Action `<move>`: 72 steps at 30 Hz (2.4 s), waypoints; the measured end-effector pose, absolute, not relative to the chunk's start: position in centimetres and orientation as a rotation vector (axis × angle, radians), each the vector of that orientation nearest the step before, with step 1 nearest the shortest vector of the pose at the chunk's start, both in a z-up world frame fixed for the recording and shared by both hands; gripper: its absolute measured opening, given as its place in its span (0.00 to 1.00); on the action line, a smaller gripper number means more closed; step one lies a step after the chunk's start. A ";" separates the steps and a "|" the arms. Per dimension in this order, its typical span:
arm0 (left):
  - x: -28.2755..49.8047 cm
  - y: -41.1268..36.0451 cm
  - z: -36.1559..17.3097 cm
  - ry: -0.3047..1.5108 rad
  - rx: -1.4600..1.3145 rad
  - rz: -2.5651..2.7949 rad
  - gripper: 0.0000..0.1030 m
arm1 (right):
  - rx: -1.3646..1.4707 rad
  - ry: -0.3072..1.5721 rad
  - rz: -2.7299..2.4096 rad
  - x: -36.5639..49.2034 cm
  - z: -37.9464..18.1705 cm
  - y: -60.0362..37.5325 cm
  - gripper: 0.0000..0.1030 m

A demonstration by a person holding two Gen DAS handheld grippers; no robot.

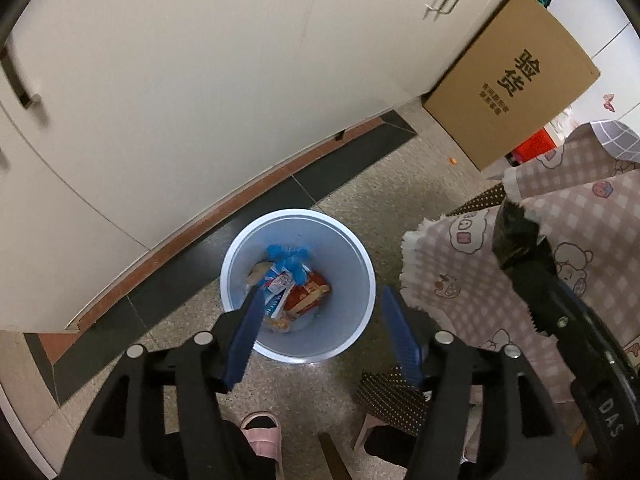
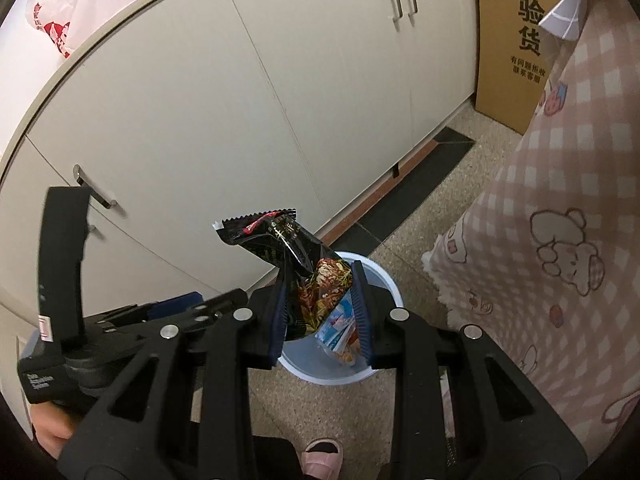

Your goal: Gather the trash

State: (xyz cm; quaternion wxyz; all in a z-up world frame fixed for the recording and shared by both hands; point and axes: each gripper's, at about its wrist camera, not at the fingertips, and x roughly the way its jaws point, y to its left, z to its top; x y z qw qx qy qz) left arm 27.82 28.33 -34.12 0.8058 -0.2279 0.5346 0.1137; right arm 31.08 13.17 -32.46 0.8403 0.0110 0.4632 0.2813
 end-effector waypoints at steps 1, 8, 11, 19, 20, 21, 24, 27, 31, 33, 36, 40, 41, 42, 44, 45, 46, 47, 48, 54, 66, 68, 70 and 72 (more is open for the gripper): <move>27.5 28.6 -33.9 1.141 -0.488 0.246 0.60 | 0.023 0.981 0.594 31.1 -32.5 13.1 0.28; 26.4 29.3 -32.6 1.105 -0.502 0.275 0.64 | 0.030 0.981 0.600 31.1 -32.3 13.5 0.28; 26.0 29.5 -32.0 1.090 -0.499 0.303 0.66 | 0.043 0.973 0.609 31.4 -32.1 13.6 0.29; 24.4 30.3 -28.6 1.048 -0.461 0.409 0.73 | 0.079 0.918 0.638 31.0 -29.8 13.6 0.69; 24.2 30.3 -28.2 1.045 -0.459 0.414 0.73 | 0.072 0.911 0.639 30.7 -29.3 13.6 0.69; 23.9 30.1 -27.4 1.034 -0.456 0.415 0.73 | 0.060 0.906 0.634 30.5 -28.8 13.5 0.69; 22.8 29.3 -24.3 0.972 -0.428 0.404 0.73 | 0.023 0.860 0.616 29.0 -26.2 12.7 0.69; 21.7 27.7 -20.5 0.894 -0.385 0.385 0.74 | -0.002 0.780 0.574 26.9 -22.7 11.5 0.74; 19.6 24.8 -15.2 0.784 -0.327 0.346 0.76 | 0.009 0.672 0.528 23.9 -17.8 8.3 0.78; 18.4 23.0 -12.5 0.724 -0.289 0.321 0.78 | 0.009 0.630 0.508 22.5 -16.0 6.6 0.79; 16.6 20.5 -9.5 0.665 -0.251 0.274 0.80 | 0.017 0.557 0.457 19.6 -12.7 3.2 0.84; 13.8 16.3 -5.6 0.573 -0.184 0.226 0.85 | 0.028 0.500 0.412 16.2 -9.4 -1.2 0.87; 13.0 15.1 -4.6 0.545 -0.167 0.213 0.85 | 0.026 0.489 0.398 15.5 -8.6 -2.2 0.88; 12.4 14.2 -4.0 0.526 -0.158 0.201 0.86 | 0.023 0.476 0.384 14.7 -7.8 -3.2 0.89; 10.8 12.2 -2.2 0.482 -0.135 0.161 0.87 | 0.018 0.436 0.348 12.6 -6.3 -5.6 0.90; 9.9 11.1 -1.3 0.458 -0.126 0.143 0.88 | 0.023 0.424 0.334 11.8 -5.8 -6.4 0.90; 9.3 10.4 -0.8 0.443 -0.121 0.136 0.89 | 0.034 0.407 0.310 10.7 -5.1 -7.8 0.91; 8.5 9.6 0.0 0.421 -0.114 0.128 0.89 | 0.042 0.392 0.298 9.8 -4.6 -8.8 0.91; 7.8 8.9 0.4 0.409 -0.109 0.121 0.90 | 0.051 0.380 0.291 8.9 -4.2 -9.6 0.92; 3.9 4.3 3.1 0.356 -0.054 0.044 0.91 | 0.077 0.305 0.221 3.6 -2.3 -14.1 0.93; -1.2 0.9 5.1 0.279 -0.028 -0.038 0.92 | 0.047 0.165 0.089 -3.8 -0.8 -17.3 0.94; -1.6 0.6 5.3 0.269 -0.013 -0.031 0.92 | 0.042 0.151 0.081 -4.5 -0.8 -17.5 0.94; -2.0 0.4 5.4 0.254 0.002 -0.037 0.92 | 0.039 0.143 0.078 -5.0 -0.8 -17.7 0.94; -2.2 0.3 5.6 0.243 0.014 -0.043 0.92 | 0.038 0.132 0.064 -5.6 -0.7 -17.9 0.94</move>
